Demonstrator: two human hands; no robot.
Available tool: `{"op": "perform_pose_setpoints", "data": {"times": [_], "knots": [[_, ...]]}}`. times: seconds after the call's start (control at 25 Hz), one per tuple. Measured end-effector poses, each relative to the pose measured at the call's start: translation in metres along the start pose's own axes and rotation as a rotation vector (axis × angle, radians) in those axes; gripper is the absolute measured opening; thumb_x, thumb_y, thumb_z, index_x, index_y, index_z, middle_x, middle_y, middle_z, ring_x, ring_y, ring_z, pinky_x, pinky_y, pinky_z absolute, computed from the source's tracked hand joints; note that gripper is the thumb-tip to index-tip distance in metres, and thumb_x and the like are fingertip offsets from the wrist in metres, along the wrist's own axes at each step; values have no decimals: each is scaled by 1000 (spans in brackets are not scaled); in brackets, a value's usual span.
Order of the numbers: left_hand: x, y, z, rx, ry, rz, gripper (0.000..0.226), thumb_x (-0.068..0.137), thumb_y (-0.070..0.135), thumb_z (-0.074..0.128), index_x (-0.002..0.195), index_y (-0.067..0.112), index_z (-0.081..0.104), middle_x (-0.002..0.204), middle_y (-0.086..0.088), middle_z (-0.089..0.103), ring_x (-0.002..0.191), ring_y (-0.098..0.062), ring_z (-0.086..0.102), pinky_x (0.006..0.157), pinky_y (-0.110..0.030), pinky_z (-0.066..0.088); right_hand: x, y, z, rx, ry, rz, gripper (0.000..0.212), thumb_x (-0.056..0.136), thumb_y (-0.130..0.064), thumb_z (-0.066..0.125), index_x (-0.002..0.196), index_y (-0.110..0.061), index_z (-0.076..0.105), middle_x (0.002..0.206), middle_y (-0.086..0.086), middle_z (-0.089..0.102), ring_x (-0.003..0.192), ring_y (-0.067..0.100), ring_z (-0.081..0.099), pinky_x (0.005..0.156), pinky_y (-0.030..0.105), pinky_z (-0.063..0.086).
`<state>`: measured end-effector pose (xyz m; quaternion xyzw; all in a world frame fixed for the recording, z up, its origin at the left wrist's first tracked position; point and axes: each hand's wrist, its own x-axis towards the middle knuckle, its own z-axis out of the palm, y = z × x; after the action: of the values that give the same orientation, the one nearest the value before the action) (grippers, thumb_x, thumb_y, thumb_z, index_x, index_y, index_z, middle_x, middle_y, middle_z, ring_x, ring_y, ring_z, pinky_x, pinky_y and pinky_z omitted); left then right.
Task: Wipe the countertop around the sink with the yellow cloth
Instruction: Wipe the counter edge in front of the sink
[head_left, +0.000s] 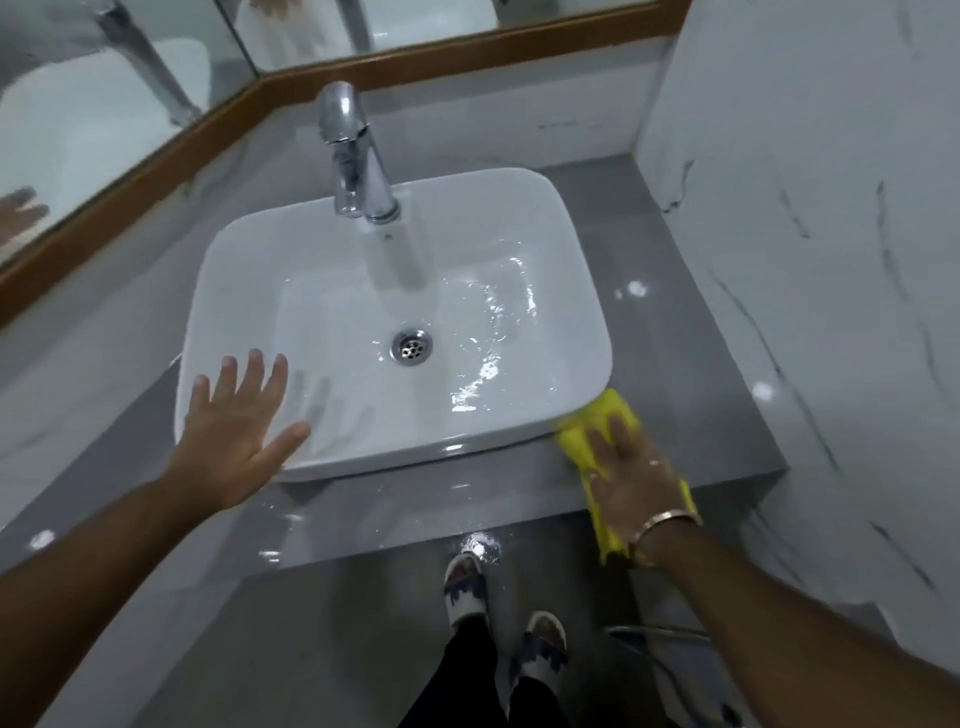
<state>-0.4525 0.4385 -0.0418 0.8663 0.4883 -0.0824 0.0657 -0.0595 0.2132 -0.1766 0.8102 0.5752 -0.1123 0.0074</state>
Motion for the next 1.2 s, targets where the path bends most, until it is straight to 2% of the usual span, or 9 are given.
{"op": "perform_pose_setpoints", "data": {"times": [0.2,0.36,0.48,0.64,0.76,0.88,0.96,1.04,1.2], "knots": [[-3,1,-1,31,-14,54,85,85,75,2,154,25,3,162,-10,2,148,-32,-5,119,-54,-4,-1,-47,-12,222,68,541,57,79,-32,49,134,-21,40,142,20,40,123,43,41,95,48,36],[-4,-4,-3,-4,-70,44,93,79,81,-3,154,25,0,163,-10,1,149,-30,-6,119,-54,-5,-19,-192,15,77,-135,-199,77,55,-37,69,129,-27,50,135,16,53,114,42,56,80,45,52],[-4,-4,-2,-25,-32,9,94,78,81,-1,153,25,0,163,-11,3,149,-30,-3,119,-54,-3,-13,-136,5,-59,-226,-427,76,65,-51,53,138,-39,35,148,9,40,130,40,42,94,52,48],[-4,-5,5,-18,35,22,89,83,78,8,153,23,2,162,-13,9,149,-32,3,119,-55,-1,-4,-25,-37,44,-66,371,63,83,-38,43,144,-34,26,149,17,28,130,43,36,101,53,40],[1,-6,5,-16,16,23,89,83,78,8,153,24,-1,162,-14,6,149,-32,1,119,-55,-4,1,-131,-29,124,-27,506,66,82,-23,50,143,-31,25,147,20,28,127,43,37,98,48,43],[1,-10,8,-19,-20,44,90,82,79,7,153,24,-2,162,-14,6,149,-32,0,118,-55,-6,-15,-299,0,162,-167,80,75,78,-25,56,145,-24,23,154,12,25,134,43,31,100,52,38],[1,-13,7,-42,-25,50,90,82,78,9,153,23,-1,162,-15,6,149,-32,0,118,-54,-6,-33,-357,2,149,-224,-145,55,71,-36,50,125,-30,55,131,12,57,110,41,58,83,44,52],[1,-15,6,-47,-18,54,90,82,77,10,153,23,0,162,-15,5,149,-32,0,118,-55,-6,-29,-324,-2,108,-215,-225,42,67,-38,48,103,-28,67,104,10,70,83,36,68,65,39,56],[3,-16,8,-19,-26,72,90,81,78,6,152,24,-2,163,-14,2,149,-34,-1,118,-57,-5,-21,-170,-38,-77,-114,151,72,70,-51,59,137,-38,36,141,2,45,123,40,46,88,49,50]]}}
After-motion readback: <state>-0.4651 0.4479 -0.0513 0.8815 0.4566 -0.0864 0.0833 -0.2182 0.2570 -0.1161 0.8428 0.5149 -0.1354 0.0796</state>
